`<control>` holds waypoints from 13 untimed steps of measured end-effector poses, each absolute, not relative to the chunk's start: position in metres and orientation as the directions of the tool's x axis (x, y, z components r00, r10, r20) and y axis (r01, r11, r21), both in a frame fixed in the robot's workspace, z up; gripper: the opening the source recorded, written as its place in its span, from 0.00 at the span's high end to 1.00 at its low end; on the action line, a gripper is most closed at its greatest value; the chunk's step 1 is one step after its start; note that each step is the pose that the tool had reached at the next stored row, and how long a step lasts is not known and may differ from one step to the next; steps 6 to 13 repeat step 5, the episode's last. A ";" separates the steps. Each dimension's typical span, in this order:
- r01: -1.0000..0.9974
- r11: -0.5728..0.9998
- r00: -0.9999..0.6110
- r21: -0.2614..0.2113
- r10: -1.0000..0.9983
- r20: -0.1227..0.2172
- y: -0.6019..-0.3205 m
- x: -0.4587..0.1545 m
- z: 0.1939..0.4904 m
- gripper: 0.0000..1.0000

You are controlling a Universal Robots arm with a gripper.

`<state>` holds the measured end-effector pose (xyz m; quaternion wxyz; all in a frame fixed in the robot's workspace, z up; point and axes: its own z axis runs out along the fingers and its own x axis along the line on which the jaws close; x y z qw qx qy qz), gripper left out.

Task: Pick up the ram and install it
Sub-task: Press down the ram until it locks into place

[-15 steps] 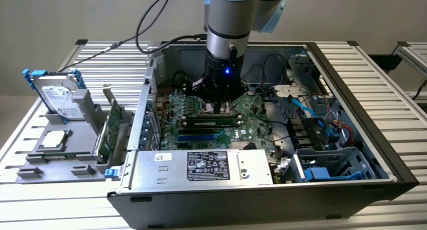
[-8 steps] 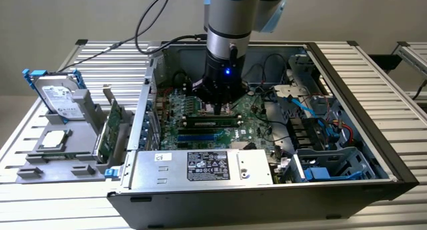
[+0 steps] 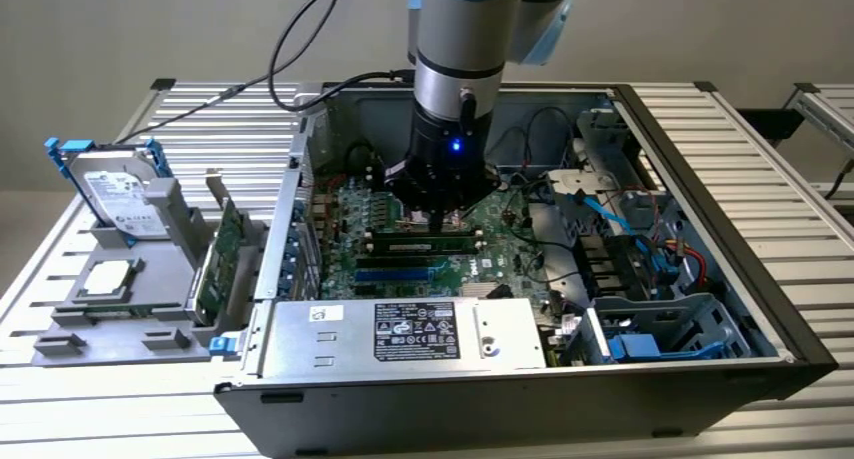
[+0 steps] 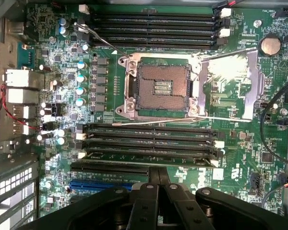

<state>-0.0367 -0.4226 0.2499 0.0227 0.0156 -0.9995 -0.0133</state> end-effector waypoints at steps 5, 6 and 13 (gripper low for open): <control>-0.031 0.999 -0.998 0.027 -0.032 0.045 -0.423 -0.037 0.250 0.89; -0.031 0.999 -0.998 0.027 -0.032 0.045 -0.423 -0.037 0.250 0.89; -0.031 0.999 -0.998 0.027 -0.032 0.045 -0.423 -0.037 0.250 0.89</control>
